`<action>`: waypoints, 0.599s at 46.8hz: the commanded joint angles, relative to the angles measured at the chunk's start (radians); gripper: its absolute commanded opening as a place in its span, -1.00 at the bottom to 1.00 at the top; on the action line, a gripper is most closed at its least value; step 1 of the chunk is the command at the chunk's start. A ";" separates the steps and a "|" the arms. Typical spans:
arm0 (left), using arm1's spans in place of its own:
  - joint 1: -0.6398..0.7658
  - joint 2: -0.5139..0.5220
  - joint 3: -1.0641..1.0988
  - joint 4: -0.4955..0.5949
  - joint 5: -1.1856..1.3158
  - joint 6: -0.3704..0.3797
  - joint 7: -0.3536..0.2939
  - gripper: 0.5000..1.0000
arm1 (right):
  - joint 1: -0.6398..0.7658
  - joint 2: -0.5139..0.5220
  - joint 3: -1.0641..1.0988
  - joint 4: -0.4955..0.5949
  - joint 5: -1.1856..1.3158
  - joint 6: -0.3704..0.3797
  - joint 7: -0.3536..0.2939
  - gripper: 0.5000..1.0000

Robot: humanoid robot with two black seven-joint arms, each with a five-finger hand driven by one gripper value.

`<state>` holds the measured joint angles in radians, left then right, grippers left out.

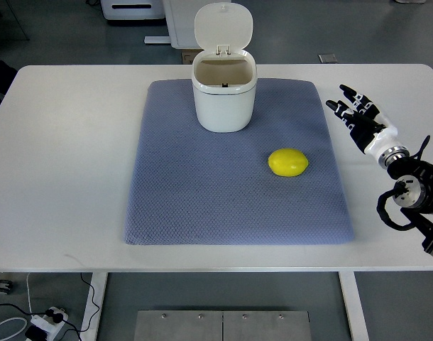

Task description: Put lemon in trash with right hand

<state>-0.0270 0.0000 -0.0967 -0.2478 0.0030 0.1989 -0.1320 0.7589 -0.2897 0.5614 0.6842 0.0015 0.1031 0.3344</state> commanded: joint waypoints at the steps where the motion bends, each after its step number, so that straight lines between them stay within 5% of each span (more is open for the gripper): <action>1: 0.007 0.000 0.000 0.002 0.003 0.001 0.000 1.00 | 0.000 0.001 0.000 0.000 0.000 0.000 0.000 1.00; 28: 0.004 0.000 -0.003 0.002 0.000 -0.001 0.000 1.00 | -0.001 -0.002 0.000 0.000 0.000 0.000 0.000 1.00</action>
<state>-0.0230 0.0000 -0.0998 -0.2455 0.0033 0.1978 -0.1319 0.7577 -0.2929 0.5614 0.6844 0.0015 0.1032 0.3344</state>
